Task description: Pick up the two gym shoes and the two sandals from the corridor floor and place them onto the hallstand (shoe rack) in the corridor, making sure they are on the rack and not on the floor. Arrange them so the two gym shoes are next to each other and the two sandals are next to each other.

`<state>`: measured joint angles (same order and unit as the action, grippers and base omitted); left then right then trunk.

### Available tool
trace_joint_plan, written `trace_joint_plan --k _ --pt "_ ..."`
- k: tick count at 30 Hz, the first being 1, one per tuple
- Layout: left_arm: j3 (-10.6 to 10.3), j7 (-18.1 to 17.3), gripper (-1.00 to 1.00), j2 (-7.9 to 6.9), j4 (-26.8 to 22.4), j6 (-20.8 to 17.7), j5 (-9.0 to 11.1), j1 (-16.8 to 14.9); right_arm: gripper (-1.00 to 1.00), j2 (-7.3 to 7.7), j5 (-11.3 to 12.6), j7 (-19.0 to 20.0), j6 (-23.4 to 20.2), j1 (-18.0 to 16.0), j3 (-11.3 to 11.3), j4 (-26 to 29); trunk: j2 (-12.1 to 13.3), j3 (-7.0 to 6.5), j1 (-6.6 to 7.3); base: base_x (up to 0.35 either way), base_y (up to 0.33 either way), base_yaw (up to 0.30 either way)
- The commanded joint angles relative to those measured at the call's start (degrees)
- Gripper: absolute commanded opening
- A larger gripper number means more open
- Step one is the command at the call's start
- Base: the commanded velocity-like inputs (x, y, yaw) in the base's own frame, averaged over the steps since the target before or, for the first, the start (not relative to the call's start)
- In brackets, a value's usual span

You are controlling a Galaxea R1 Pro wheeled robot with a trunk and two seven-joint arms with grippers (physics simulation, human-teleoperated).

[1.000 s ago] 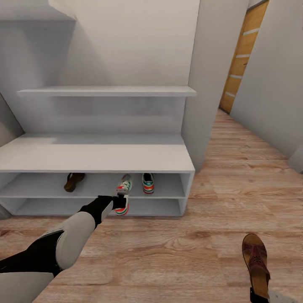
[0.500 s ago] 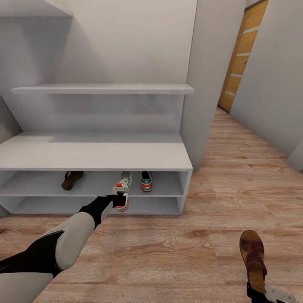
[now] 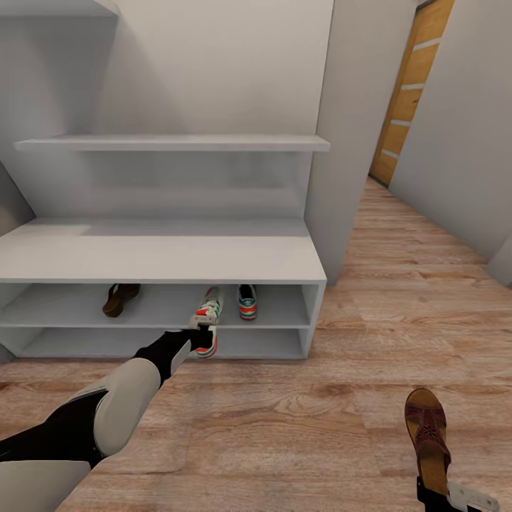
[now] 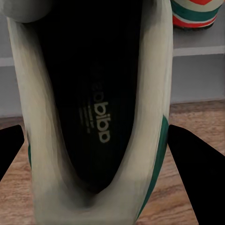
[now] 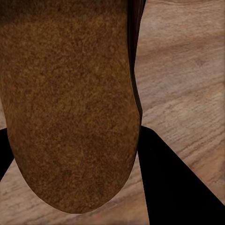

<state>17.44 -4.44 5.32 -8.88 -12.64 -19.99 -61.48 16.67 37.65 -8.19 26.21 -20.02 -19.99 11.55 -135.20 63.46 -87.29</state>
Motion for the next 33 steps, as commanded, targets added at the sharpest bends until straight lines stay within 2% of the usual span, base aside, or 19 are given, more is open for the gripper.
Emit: trace_joint_plan --k 1,10,17,33 --pt "0.5 -0.3 -1.0 0.04 -0.2 -0.4 -0.6 0.0 -1.0 0.03 0.3 -0.3 0.1 0.0 -0.5 0.1 0.0 0.05 0.01 0.0 0.0 0.0" --pt "0.6 -0.3 -1.0 -0.14 -0.2 -0.4 -0.6 0.0 -1.0 0.05 0.4 -0.3 0.1 0.0 -0.5 0.0 0.0 0.05 0.01 0.123 0.0 0.0" --pt "0.7 -0.3 -1.0 -0.14 -0.2 -0.4 -0.6 0.0 -1.0 0.7 0.8 -0.3 0.2 0.0 -0.1 0.0 0.0 0.05 0.01 0.08 0.0 0.0" --pt "0.7 -0.3 -1.0 -0.06 -0.2 -0.4 -0.5 0.0 -1.0 0.74 0.8 -0.4 0.2 0.0 0.0 0.0 0.0 0.05 0.01 0.139 -0.02 0.0"
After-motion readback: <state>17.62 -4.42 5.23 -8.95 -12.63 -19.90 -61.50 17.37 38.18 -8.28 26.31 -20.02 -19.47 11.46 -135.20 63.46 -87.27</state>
